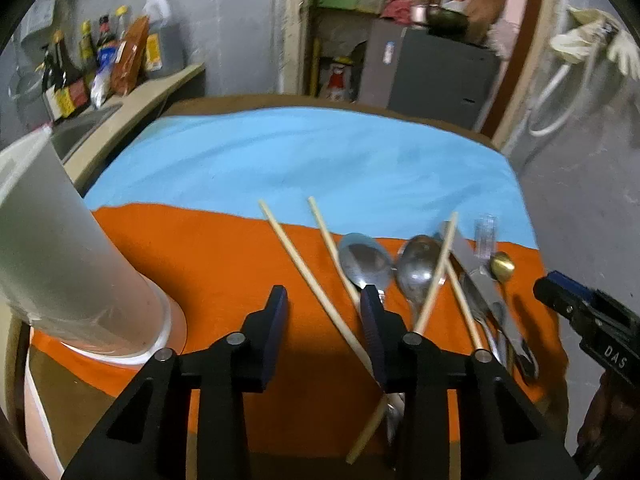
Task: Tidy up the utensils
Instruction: 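Lower the left tool and grasp a wooden chopstick while the right tool approaches the gold spoon, then grasp the gold spoon with the right tool while the left tool holds the chopstick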
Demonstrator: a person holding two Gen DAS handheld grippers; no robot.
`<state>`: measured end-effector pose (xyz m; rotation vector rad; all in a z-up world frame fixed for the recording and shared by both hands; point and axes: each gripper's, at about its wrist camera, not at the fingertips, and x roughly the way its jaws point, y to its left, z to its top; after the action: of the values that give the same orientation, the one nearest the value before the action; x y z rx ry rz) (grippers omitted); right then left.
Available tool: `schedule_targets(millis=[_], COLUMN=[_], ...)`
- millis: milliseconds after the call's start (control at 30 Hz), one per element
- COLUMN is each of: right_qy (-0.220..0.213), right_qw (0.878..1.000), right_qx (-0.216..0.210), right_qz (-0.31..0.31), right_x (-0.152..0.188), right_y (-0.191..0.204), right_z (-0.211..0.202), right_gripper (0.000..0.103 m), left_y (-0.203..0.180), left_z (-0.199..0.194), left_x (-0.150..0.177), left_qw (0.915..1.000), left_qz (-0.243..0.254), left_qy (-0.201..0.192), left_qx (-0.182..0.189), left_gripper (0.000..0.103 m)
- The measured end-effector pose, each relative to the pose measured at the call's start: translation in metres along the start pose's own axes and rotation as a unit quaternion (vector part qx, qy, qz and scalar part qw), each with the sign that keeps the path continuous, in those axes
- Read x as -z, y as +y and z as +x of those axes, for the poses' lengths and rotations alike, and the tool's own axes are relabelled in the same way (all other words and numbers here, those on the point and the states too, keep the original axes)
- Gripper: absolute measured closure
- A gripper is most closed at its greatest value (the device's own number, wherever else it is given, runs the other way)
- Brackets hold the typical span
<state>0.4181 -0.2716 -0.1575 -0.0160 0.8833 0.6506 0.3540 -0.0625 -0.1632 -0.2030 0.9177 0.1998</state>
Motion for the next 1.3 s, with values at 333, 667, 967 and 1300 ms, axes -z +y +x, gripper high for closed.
schedule_targets(millis=[333,667,967,1300], right_qy=[0.042,0.044,0.049,0.035], right_qw=[0.999,0.997,0.997,0.998], right_qx=[-0.025,-0.014,-0.04,-0.034], right_qz=[-0.007,-0.054,-0.041,-0.036], right_x=[-0.012,-0.02,-0.018,-0.01], right_y=[-0.008,0.001,-0.005,-0.001], right_z=[0.034,0.051,0.049,0.037], right_gripper=[0.073,0.076,0.077,0.078], left_y=[0.015,0.037,0.039,0.038], left_z=[0.025,0.023,0.02,0.0], left_x=[-0.015,-0.021,-0.02,-0.01], left_qw=[0.9979,0.994,0.9935,0.9937], left_qz=[-0.028,-0.061,-0.067,-0.075], left_qy=[0.05,0.077,0.079,0.053], left_qx=[0.029,0.048,0.046,0.064], left_gripper=[0.075,0.1,0.1,0.101])
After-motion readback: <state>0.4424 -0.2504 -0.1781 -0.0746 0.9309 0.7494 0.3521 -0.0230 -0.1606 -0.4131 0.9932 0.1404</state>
